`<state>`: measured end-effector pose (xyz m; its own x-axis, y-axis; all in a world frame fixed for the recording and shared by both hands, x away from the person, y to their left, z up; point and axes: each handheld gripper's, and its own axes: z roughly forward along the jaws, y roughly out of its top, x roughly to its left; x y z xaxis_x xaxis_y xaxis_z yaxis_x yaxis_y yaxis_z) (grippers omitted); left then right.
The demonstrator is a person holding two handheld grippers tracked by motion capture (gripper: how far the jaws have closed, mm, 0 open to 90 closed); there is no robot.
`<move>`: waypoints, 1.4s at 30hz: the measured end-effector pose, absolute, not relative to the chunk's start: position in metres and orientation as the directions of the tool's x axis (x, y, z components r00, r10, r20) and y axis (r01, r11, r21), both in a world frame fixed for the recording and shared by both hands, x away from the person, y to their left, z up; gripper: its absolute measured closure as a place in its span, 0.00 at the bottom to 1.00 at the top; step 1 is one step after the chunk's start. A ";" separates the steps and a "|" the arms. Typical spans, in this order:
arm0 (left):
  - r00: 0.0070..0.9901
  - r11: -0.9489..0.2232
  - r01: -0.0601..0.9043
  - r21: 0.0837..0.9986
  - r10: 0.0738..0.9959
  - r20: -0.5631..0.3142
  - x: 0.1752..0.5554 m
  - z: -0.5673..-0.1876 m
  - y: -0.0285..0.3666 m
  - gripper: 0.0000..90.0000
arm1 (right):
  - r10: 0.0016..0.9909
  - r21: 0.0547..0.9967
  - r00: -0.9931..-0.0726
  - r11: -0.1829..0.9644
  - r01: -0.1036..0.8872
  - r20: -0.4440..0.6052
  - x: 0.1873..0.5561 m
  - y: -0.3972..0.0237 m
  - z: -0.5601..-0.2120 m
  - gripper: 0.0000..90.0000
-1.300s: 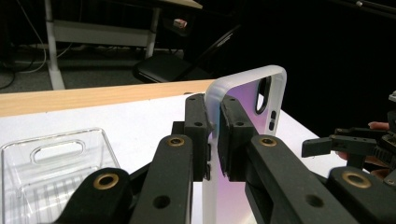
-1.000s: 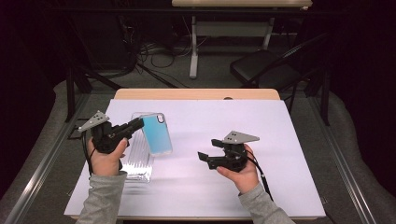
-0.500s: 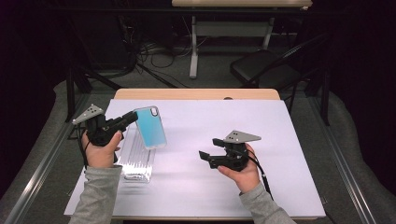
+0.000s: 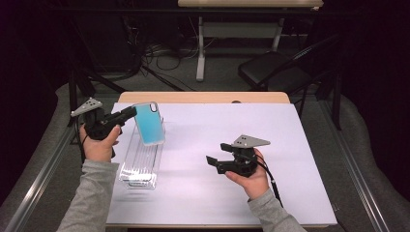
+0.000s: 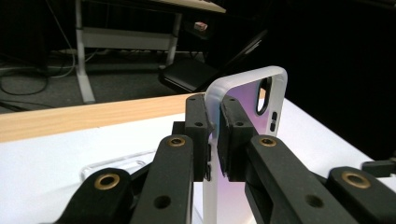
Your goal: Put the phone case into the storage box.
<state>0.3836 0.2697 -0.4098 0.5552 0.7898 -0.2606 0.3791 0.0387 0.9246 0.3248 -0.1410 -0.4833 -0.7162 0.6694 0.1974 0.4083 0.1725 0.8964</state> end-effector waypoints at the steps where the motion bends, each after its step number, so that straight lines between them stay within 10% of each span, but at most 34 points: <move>1: 0.557 0.037 0.379 0.925 0.789 -0.260 0.386 -0.409 0.270 0.93 | 0.669 0.896 -0.717 0.176 0.408 0.195 0.325 -0.141 -0.483 0.29; 42: 0.539 -0.080 0.250 0.965 0.839 -0.070 0.435 -0.404 0.277 0.93 | 0.692 0.900 -0.700 0.177 0.398 0.174 0.326 -0.146 -0.482 0.24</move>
